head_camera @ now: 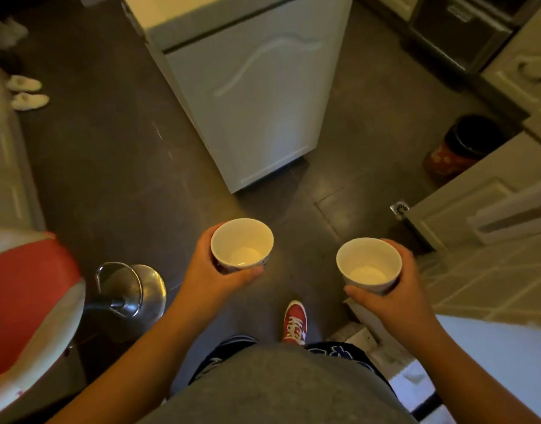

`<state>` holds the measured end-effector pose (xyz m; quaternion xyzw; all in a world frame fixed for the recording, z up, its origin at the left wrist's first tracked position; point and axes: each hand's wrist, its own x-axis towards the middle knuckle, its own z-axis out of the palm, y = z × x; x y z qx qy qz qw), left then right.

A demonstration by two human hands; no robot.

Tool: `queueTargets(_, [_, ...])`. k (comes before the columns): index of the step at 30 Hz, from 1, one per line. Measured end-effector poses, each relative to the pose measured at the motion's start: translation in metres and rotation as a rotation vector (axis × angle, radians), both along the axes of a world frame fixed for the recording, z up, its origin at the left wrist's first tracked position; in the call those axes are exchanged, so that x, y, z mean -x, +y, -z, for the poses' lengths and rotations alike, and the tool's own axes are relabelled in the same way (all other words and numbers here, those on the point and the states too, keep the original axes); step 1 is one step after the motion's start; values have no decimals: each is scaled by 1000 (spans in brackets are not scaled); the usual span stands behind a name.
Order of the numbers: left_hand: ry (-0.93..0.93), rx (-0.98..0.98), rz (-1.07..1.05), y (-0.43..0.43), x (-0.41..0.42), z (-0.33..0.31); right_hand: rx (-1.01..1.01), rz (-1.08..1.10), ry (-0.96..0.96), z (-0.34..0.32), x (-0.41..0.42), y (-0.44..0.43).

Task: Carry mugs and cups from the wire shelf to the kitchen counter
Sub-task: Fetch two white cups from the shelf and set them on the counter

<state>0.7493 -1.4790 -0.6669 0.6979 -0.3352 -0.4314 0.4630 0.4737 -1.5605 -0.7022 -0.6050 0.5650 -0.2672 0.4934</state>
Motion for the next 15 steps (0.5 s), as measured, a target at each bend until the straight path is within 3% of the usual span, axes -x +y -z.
queueTargets(9, [-31, -94, -40, -106, -73, 12, 30, 44, -37, 7, -82, -141])
queueTargets(15, [-19, -102, 132, -222, -128, 25, 39, 151, -35, 7, -115, -225])
